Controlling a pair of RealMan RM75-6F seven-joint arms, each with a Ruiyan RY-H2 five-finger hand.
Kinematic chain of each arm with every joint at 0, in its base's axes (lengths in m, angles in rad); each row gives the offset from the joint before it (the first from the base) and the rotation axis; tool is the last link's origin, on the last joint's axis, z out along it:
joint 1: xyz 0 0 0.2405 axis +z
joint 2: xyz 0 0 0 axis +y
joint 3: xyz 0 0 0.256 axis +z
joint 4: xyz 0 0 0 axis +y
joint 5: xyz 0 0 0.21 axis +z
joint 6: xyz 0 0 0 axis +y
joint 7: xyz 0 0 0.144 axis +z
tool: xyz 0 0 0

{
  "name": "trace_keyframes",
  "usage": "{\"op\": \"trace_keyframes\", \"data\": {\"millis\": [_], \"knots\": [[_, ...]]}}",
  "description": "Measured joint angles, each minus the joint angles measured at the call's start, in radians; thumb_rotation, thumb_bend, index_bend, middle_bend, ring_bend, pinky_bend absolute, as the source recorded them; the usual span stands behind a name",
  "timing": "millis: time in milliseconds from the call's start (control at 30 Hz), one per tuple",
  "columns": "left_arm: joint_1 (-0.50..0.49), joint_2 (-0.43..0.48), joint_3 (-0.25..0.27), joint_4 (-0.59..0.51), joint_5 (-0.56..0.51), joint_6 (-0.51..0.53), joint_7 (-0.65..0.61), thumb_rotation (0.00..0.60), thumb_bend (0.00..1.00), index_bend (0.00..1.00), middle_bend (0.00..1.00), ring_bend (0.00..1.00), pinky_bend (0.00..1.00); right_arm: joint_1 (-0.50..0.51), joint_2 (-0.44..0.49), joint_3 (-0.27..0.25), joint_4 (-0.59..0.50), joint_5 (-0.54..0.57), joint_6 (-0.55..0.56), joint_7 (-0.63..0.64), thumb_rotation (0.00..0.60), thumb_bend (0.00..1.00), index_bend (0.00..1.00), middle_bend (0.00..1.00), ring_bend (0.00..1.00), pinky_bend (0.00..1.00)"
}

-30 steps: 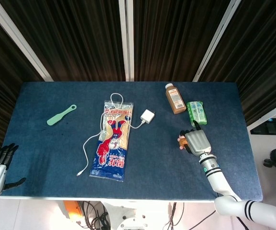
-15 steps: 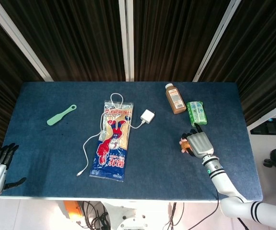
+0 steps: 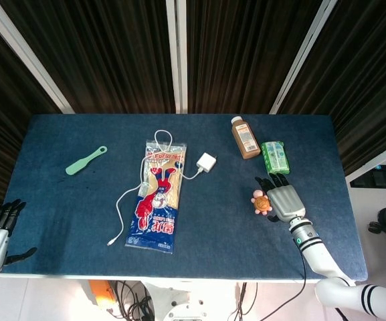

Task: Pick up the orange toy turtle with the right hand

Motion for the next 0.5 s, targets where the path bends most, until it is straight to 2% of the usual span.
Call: {"op": "trace_keyframes", "data": {"millis": [167, 267, 400, 500], "knots": [[0.001, 0.001, -0.002, 0.0, -0.002, 0.002, 0.0, 0.6, 0.08, 0.0, 0.0, 0.0, 0.01, 0.017, -0.023, 0.006, 0.016, 0.006, -0.013, -0.015, 0.6, 0.03, 0.22, 0.31, 0.0, 0.0], [0.003, 0.004, -0.002, 0.0, -0.003, 0.003, -0.003, 0.6, 0.08, 0.0, 0.0, 0.0, 0.01, 0.024, -0.042, 0.011, 0.028, 0.008, -0.011, -0.025, 0.6, 0.07, 0.35, 0.42, 0.01, 0.0], [0.003, 0.004, -0.002, 0.005, -0.006, 0.0, -0.012, 0.6, 0.08, 0.0, 0.0, 0.0, 0.01, 0.029, -0.062, 0.014, 0.049, 0.014, -0.004, -0.042, 0.6, 0.13, 0.55, 0.57, 0.11, 0.0], [0.003, 0.002, -0.001, 0.01, -0.006, -0.002, -0.018, 0.6, 0.08, 0.0, 0.0, 0.0, 0.01, 0.03, -0.078, 0.012, 0.065, 0.021, 0.0, -0.057, 0.6, 0.22, 0.69, 0.67, 0.2, 0.0]]}}
